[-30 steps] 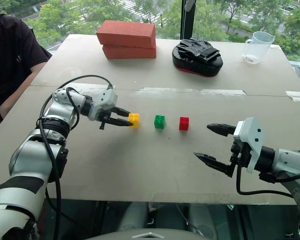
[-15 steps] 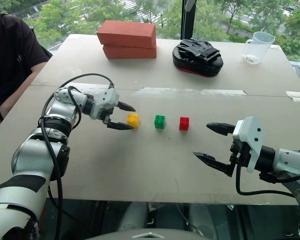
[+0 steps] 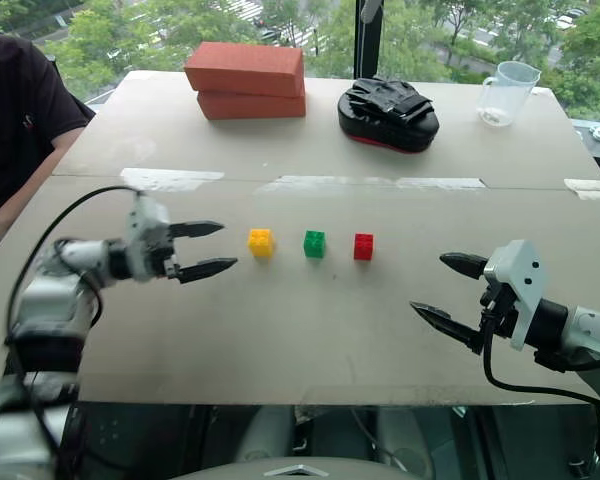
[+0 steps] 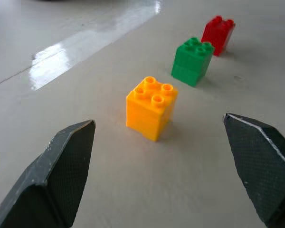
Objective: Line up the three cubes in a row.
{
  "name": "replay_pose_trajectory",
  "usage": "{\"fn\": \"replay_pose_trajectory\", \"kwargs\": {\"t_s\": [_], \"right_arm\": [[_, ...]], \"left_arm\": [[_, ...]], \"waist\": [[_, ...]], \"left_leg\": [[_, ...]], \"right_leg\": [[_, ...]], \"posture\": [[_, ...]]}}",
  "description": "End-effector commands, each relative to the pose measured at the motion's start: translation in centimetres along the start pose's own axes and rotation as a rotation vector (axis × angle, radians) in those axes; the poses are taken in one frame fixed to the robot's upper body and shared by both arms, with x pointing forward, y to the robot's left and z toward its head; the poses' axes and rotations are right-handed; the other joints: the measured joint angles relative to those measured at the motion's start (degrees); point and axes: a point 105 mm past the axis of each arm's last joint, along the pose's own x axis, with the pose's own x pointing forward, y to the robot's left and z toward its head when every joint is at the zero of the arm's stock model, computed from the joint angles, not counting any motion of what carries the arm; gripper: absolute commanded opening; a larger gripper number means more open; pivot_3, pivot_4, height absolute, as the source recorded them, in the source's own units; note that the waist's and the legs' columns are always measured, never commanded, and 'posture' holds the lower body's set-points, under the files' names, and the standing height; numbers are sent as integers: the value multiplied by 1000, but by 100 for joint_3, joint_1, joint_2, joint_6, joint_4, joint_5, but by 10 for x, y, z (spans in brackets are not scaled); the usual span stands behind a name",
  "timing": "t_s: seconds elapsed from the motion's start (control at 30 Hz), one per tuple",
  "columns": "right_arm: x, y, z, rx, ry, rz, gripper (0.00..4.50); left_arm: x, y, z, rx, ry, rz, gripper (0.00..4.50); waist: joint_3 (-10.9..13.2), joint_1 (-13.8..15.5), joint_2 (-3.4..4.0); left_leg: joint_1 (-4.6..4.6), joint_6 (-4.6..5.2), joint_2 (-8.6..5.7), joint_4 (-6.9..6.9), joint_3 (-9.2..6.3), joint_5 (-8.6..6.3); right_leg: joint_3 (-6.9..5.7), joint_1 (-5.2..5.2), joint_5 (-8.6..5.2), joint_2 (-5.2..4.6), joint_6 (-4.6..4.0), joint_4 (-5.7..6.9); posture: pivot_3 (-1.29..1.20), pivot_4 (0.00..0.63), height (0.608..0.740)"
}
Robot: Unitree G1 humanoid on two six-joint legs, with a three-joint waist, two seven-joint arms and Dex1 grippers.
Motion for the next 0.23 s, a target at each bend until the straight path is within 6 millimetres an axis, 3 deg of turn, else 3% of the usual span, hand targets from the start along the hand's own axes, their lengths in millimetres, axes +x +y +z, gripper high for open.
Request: {"fn": "replay_pose_trajectory", "kwargs": {"t_s": [0.03, 0.23], "right_arm": [[-11, -8, -2, -3, 0, -46, 4500], [-28, -12, -32, 56, 83, -95, 4500]], "left_arm": [[-24, -24, 4, -58, -6, 112, 4411], [-42, -45, -10, -121, 38, 169, 4411]], "waist": [[-4, 27, 8], [-3, 184, 15]], "left_leg": [[18, 0, -4, 0, -1, 0], [105, 4, -5, -7, -16, -2]], "right_leg": [[-3, 20, -1, -5, 0, 0], [-20, 103, -18, 1, -29, -10]], "posture": [[0, 150, 737], [0, 150, 737]]}}
